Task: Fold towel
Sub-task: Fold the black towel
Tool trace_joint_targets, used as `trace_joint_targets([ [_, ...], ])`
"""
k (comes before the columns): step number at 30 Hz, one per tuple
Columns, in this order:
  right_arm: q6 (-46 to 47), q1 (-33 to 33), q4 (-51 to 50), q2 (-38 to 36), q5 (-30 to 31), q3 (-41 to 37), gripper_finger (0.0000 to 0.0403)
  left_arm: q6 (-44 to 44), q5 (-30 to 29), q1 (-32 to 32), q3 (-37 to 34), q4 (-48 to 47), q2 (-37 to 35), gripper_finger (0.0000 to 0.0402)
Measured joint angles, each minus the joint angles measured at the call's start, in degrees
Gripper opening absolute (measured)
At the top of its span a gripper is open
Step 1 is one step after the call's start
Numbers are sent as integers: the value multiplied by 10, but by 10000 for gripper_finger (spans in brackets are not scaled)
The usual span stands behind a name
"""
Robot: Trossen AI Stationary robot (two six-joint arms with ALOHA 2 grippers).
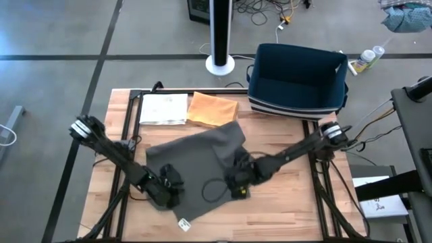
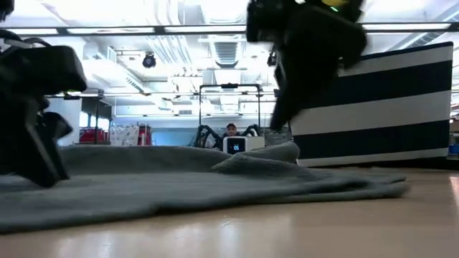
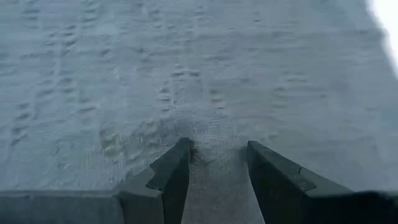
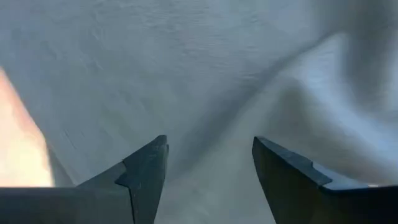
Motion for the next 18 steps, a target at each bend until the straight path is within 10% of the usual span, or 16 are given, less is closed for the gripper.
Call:
trace_joint_targets([
  [10,103,79,-137,11,-51,-40,228,112,-13,29,187,46,195,153],
  [18,154,94,-1,7,-134,-81,230,94,-18,41,261,-306,155,153],
])
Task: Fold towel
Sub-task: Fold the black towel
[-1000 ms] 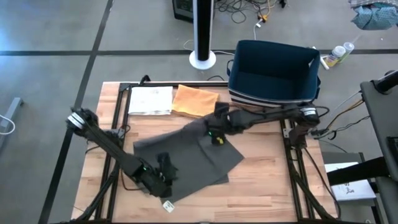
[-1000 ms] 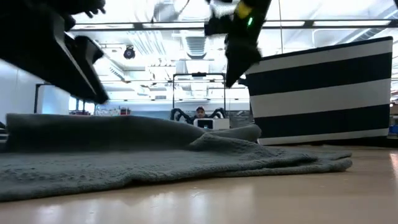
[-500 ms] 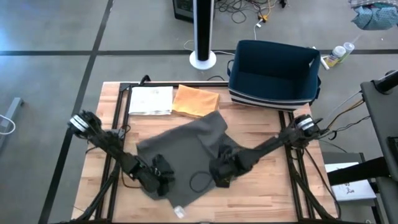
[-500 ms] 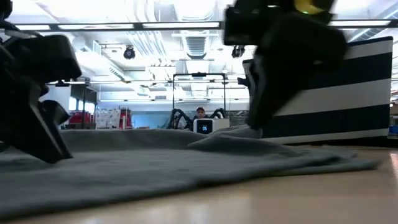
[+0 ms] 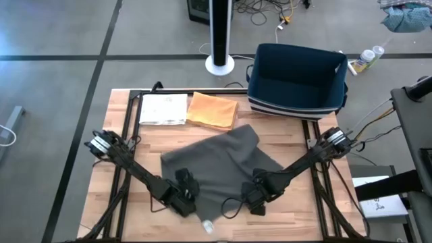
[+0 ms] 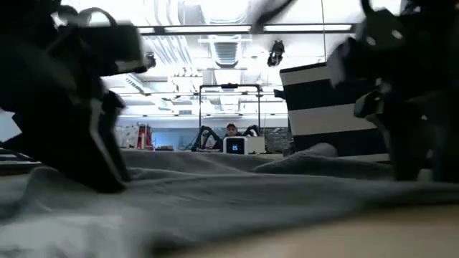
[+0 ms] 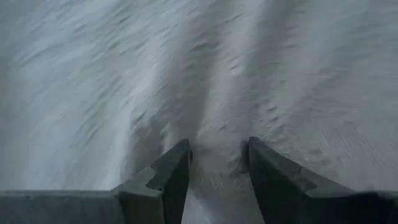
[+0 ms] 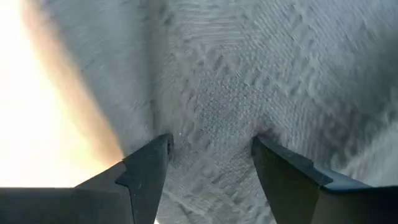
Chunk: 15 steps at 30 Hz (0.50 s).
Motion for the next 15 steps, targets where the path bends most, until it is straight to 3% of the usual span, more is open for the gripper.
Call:
trace_joint_targets([
  [3,-37,-5,20,2,-9,23,226,-22,8,-8,-18,-50,-33,153],
  [8,-62,0,-65,-36,62,61,221,17,11,-37,-22,53,-88,153],
  [11,-63,20,-106,-47,66,51,220,33,6,-67,-21,104,-101,153],
  [15,-26,56,-117,-49,62,24,224,-94,33,-106,-19,-37,-118,153],
])
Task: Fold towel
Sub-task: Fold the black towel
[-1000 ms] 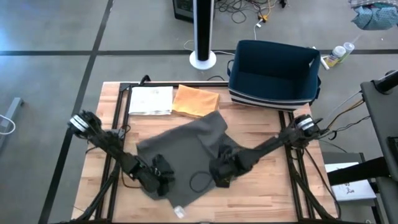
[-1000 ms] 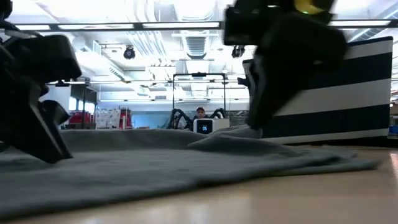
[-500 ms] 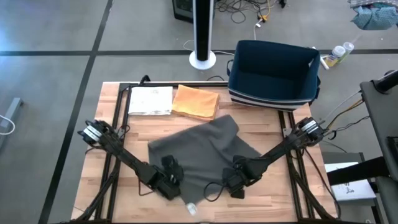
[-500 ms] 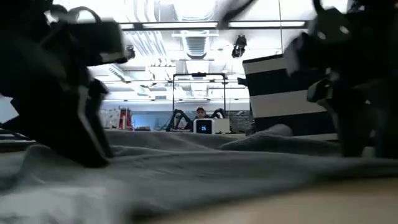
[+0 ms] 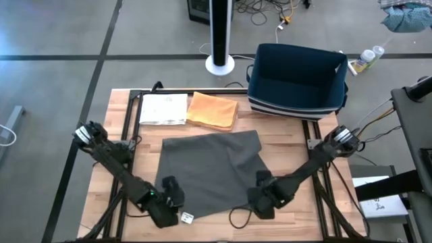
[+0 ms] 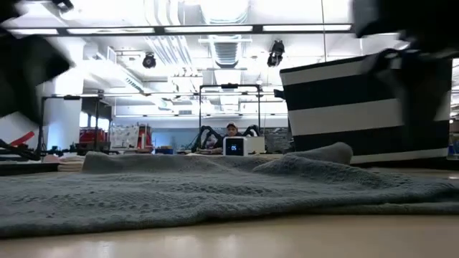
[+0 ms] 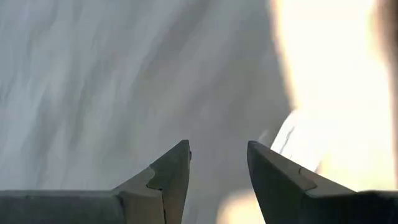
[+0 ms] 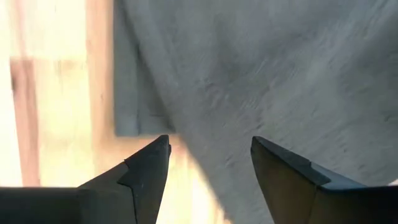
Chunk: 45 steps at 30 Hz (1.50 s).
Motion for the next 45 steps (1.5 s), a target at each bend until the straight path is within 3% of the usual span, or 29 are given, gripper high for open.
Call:
trace_joint_targets([
  [3,47,21,41,6,3,-20,228,-102,24,-30,-2,-87,-2,153],
  [7,72,41,155,5,45,-27,227,-107,45,-68,-11,-25,9,153],
  [11,62,37,177,9,117,-37,218,-70,-13,-84,-16,18,55,153],
  [15,55,24,184,16,123,-54,212,-68,-63,-82,-11,-25,97,153],
  [20,69,20,206,42,107,-71,211,-72,-90,-68,22,-190,109,153],
  [25,99,20,213,59,92,-83,211,-74,-92,-63,124,-468,99,153],
  [28,112,20,209,55,93,-92,211,-96,-102,-64,184,-580,96,153],
  [32,113,20,197,48,91,-94,213,-95,-107,-68,192,-515,66,153],
  [38,100,22,124,18,90,-71,208,-85,-58,-75,160,-396,64,153],
  [45,72,32,30,-20,101,-40,218,109,-76,-79,92,14,98,153],
])
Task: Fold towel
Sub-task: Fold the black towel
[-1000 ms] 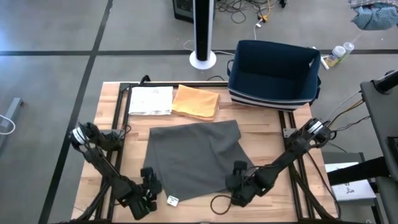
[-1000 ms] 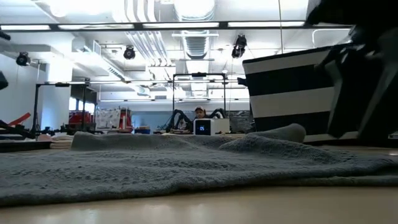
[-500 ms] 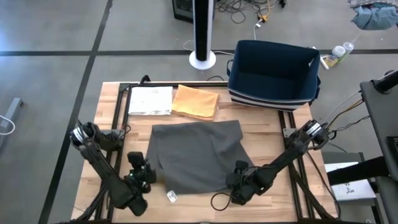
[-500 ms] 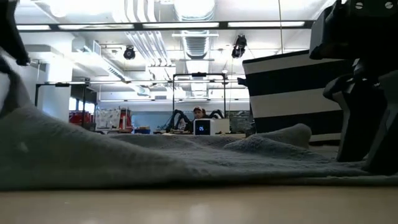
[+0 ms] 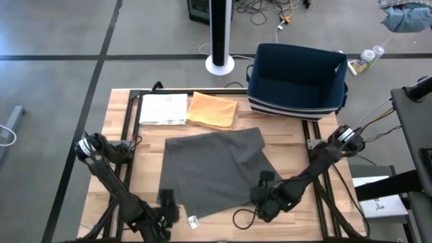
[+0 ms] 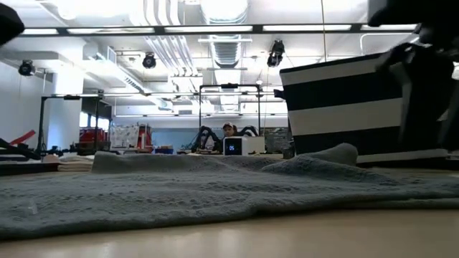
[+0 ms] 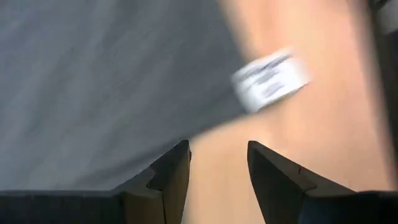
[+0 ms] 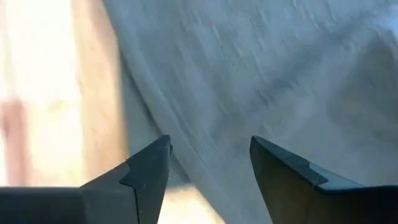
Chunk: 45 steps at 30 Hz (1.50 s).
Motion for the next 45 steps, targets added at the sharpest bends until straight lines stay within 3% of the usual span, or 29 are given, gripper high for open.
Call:
trace_joint_targets([
  [3,22,0,-39,-8,1,-3,224,70,-22,4,-2,97,26,153],
  [7,40,5,-39,-8,1,-7,230,61,-27,18,0,89,66,153],
  [12,44,7,-7,-4,1,-8,228,71,-24,31,1,150,104,153],
  [18,44,7,9,-4,2,-8,219,53,-8,36,-1,158,112,150],
  [21,44,6,8,-4,2,-8,217,33,1,38,-5,159,109,126],
  [24,44,6,-15,-5,2,1,221,13,22,41,-4,157,106,75],
  [27,59,8,-110,-12,11,34,225,14,38,43,-1,143,93,17],
  [30,71,14,-213,-20,24,49,226,28,45,47,11,119,68,18],
  [32,68,17,-242,-26,2,40,223,38,44,53,24,115,43,18],
  [35,50,17,-226,-40,-78,6,214,68,55,64,32,122,19,8],
  [38,32,23,-171,-43,-123,-34,201,91,103,77,35,119,11,9],
  [41,7,28,-130,-42,-129,-66,192,102,157,85,39,117,6,11],
  [45,-48,29,-111,-29,-116,-95,186,106,167,88,43,116,5,10],
])
